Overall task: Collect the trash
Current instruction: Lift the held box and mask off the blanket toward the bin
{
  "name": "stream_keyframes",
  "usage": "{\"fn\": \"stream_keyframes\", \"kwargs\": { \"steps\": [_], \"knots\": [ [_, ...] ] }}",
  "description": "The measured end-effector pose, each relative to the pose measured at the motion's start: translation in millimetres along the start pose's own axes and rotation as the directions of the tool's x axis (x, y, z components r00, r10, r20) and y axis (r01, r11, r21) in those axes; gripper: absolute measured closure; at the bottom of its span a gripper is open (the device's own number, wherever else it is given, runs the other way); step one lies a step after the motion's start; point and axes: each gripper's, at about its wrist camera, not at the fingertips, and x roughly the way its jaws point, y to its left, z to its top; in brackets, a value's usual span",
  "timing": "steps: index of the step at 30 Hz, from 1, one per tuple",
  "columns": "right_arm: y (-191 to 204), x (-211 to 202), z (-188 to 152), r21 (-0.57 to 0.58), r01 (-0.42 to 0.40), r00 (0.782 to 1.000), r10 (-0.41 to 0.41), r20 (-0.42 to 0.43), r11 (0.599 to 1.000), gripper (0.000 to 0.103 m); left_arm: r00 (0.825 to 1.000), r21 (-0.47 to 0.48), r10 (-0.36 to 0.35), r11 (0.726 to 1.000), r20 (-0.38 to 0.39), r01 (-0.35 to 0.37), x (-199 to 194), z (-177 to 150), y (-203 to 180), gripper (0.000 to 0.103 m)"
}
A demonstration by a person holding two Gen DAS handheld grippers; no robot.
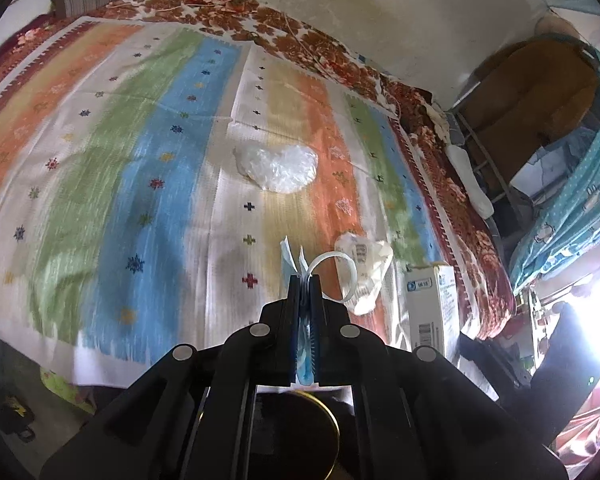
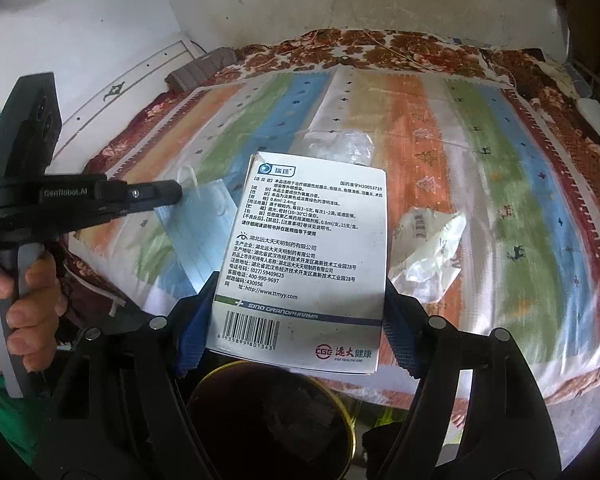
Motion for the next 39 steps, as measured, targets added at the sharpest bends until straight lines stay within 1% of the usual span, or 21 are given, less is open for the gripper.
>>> {"fn": "stream_keyframes", "kwargs": {
  "steps": [2,6,11,15,19,26,35,39],
  "knots": [
    [3,-5,-6,-0.01,0.003,1.0,-0.003,0.008,1.0,0.033,1.0,0.015,-0.007,1.0,0.011,0.007,-6,-8,-3,0.099],
    [9,-11,-18,-0.03,0.015,1.0,-0.015,0.016,0.999,0.033,0.999,0.058,0.032,0.998,0.027,-0.034,-13,-19,-9,0.099],
    [11,-17,-32,-0.029,0.019,1.0,-0.018,0.017,0.999,0.033,0.999,0.081,0.039,0.996,0.025,-0.041,-19,-35,-13,0.099],
    [14,-22,-42,-0.033,0.025,0.999,-0.024,0.021,0.999,0.033,0.998,0.118,0.053,0.992,0.024,-0.055,-22,-51,-19,0.099],
    [16,-25,-50,-0.032,0.026,0.999,-0.026,0.022,0.999,0.033,0.999,0.119,0.052,0.992,0.014,-0.053,-26,-67,-22,0.099],
    [20,-27,-75,-0.033,0.026,1.0,-0.026,0.001,0.999,0.033,0.997,0.111,0.078,0.991,-0.014,-0.076,-28,-88,-20,0.099],
    [23,-25,-103,-0.021,0.037,0.998,-0.038,-0.042,0.999,0.033,0.99,0.119,0.138,0.984,-0.041,-0.132,-24,-113,-21,0.099],
    [24,-20,-115,-0.023,0.05,0.996,-0.051,-0.079,0.999,0.033,0.984,0.126,0.169,0.979,-0.062,-0.161,-18,-122,-21,0.099]
  ]
}}
